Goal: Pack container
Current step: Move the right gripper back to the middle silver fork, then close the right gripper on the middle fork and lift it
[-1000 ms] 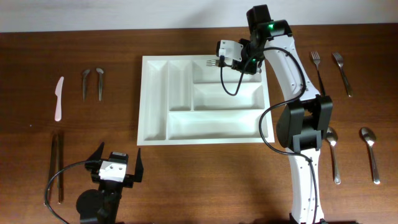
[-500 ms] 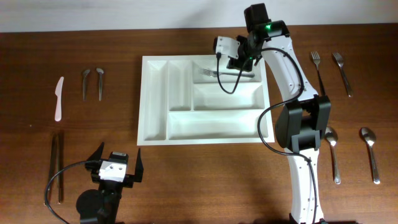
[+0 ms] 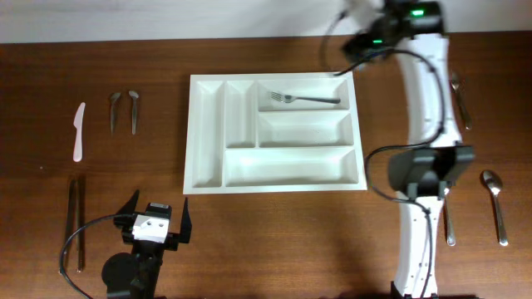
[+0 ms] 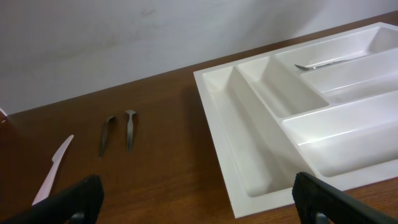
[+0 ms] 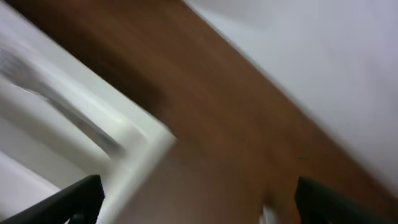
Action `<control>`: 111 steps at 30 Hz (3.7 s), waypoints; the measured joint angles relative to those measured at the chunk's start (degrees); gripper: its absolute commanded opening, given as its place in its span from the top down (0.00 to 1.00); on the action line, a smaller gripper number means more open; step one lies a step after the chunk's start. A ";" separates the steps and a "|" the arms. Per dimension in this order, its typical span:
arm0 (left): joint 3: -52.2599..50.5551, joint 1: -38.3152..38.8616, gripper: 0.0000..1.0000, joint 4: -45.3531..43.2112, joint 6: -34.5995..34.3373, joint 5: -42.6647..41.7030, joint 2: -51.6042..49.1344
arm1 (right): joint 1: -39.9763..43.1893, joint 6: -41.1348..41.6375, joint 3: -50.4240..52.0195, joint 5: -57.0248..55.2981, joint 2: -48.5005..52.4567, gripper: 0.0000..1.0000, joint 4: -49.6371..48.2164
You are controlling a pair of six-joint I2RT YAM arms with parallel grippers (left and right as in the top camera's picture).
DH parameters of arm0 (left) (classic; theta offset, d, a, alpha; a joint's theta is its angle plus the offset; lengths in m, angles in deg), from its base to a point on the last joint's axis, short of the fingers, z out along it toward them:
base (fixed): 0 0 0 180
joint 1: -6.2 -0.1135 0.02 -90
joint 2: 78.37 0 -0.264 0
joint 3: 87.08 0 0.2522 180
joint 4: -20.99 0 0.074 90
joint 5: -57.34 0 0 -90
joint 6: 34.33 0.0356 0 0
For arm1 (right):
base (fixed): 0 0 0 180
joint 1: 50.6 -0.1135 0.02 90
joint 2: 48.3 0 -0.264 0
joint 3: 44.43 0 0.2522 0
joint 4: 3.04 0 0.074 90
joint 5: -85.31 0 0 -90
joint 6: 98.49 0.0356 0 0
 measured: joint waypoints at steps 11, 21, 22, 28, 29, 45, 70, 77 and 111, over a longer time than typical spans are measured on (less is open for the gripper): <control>0.00 0.00 0.01 -0.02 0.00 0.00 0.00 | 17.20 11.17 4.98 -1.73 0.02 0.01 -3.17; 0.00 0.00 0.01 0.00 0.00 0.00 0.00 | 18.01 13.51 7.58 2.60 3.32 0.01 -9.29; 0.00 0.00 0.01 0.00 0.00 0.00 0.00 | 17.86 13.51 7.61 2.75 3.98 0.01 -9.33; 0.00 0.00 0.01 0.00 0.00 0.00 0.00 | 17.49 13.25 7.67 2.99 9.33 0.01 -9.55; 0.00 0.00 0.01 0.00 0.00 0.00 0.00 | 17.49 12.96 7.76 2.99 10.19 0.01 -9.57; 0.00 0.00 0.01 0.00 0.00 0.00 0.00 | 17.49 7.10 8.09 2.97 14.43 0.01 -9.31; 0.00 0.00 0.01 0.00 0.00 0.00 0.00 | 17.40 4.24 8.09 2.84 15.45 0.52 -7.61; 0.00 0.00 0.01 0.00 0.00 0.00 0.00 | 17.22 4.42 8.09 2.43 15.45 0.59 -7.63; 0.00 0.00 0.01 0.00 0.00 0.00 0.00 | 17.16 4.24 8.07 0.76 15.45 0.96 -8.63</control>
